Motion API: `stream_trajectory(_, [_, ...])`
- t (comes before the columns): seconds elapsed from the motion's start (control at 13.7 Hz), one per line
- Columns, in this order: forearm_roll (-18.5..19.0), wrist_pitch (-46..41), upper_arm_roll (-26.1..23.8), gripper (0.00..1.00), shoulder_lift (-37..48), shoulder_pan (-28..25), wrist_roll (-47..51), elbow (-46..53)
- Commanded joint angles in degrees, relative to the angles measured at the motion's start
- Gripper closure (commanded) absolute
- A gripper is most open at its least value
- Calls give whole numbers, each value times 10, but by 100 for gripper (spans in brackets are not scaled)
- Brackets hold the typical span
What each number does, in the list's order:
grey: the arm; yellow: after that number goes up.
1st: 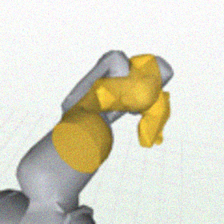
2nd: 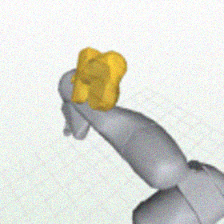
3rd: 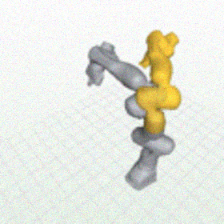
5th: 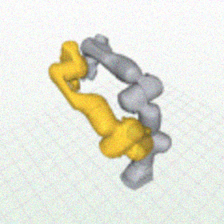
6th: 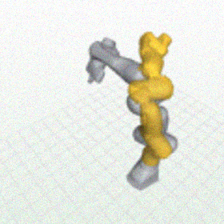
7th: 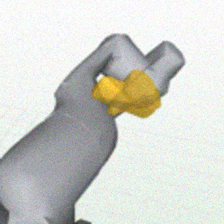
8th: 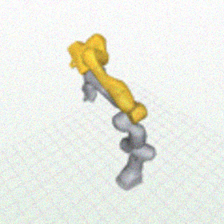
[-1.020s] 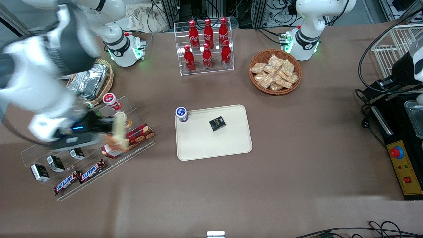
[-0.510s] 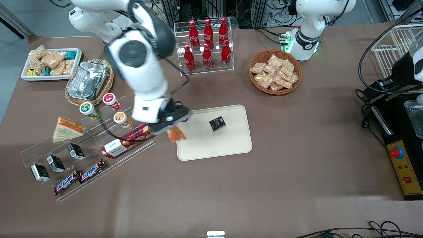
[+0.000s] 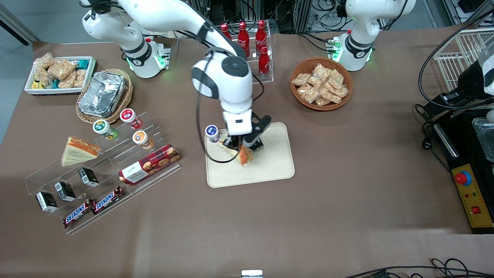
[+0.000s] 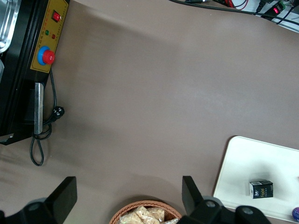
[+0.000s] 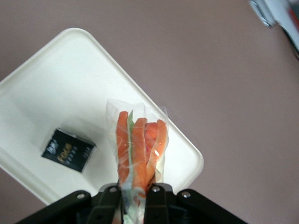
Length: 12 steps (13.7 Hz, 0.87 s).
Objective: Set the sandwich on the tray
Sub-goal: 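Carry the sandwich with the right gripper over the white tray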
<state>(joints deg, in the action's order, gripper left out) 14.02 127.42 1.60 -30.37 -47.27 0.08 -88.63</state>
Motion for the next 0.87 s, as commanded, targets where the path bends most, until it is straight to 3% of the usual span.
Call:
stream_trajectory(0.0, [13,41,6,100,-30,-7,-26,3])
stream_trajectory(0.44, [16,121,9,100,-86,-3,-69,-2])
stream_trajectory(0.8, [43,149,10,100,-104,2,-104,-8])
